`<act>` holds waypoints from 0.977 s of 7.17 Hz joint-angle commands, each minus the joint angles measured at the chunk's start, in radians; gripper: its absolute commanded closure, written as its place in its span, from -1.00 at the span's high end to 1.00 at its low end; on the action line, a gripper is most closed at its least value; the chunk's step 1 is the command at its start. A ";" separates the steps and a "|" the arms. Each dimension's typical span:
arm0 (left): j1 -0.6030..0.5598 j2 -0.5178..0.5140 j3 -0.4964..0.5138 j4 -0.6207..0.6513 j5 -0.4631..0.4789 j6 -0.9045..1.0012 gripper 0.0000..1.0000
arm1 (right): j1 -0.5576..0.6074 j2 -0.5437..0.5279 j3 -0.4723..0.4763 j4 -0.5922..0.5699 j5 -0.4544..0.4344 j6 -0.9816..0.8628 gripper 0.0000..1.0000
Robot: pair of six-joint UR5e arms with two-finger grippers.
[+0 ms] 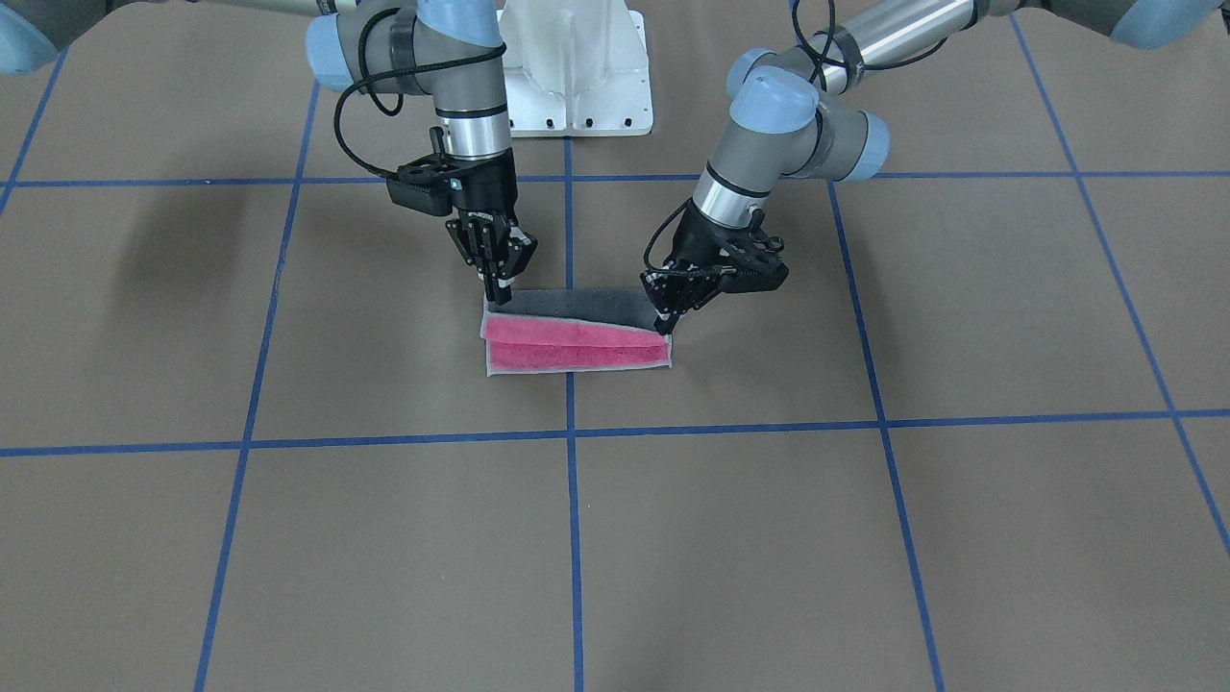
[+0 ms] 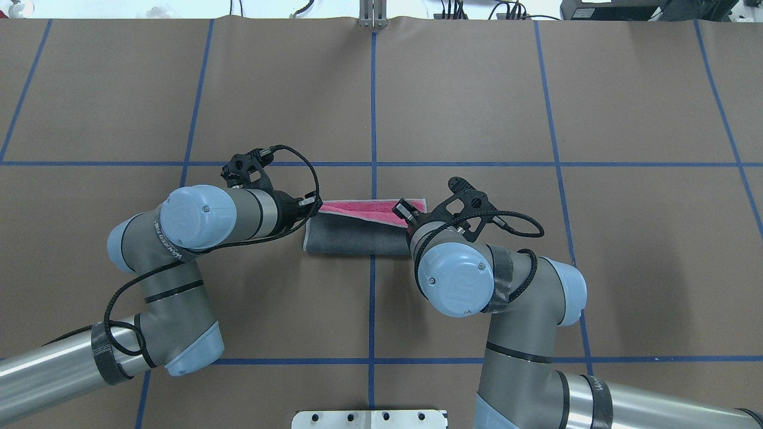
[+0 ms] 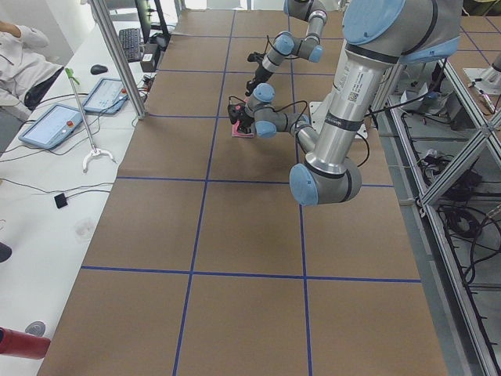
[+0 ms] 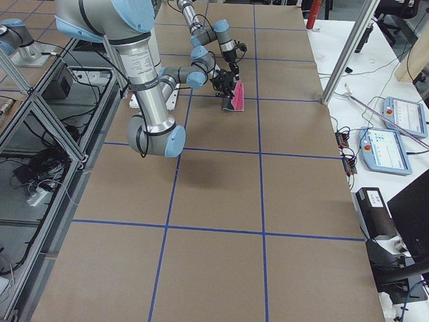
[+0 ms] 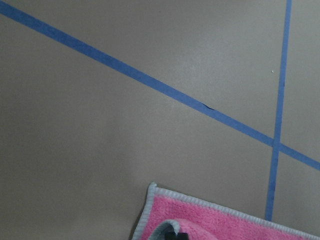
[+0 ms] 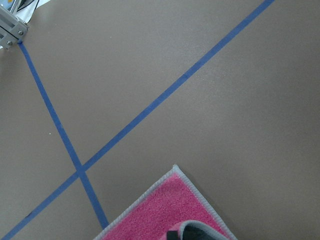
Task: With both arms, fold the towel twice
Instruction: 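Lay the folded edge onto the far edge and open both grippers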
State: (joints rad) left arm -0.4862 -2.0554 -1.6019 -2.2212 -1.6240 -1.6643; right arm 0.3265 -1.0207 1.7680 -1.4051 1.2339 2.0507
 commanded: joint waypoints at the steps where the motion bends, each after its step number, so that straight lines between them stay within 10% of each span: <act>1: 0.000 0.000 0.000 -0.002 0.001 0.000 -0.76 | 0.016 0.030 -0.032 0.012 0.001 -0.004 -0.12; 3: -0.023 -0.002 0.000 -0.002 0.001 0.000 0.69 | 0.049 0.028 -0.030 0.057 0.050 -0.061 0.11; 4: -0.040 -0.002 -0.003 -0.002 0.000 0.000 0.99 | 0.058 0.030 -0.030 0.066 0.059 -0.104 0.99; 7: -0.071 0.000 -0.032 0.000 -0.077 0.078 1.00 | 0.178 0.018 0.019 0.055 0.255 -0.304 1.00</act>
State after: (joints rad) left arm -0.5439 -2.0562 -1.6173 -2.2224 -1.6512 -1.6254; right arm 0.4479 -0.9969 1.7603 -1.3414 1.4037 1.8476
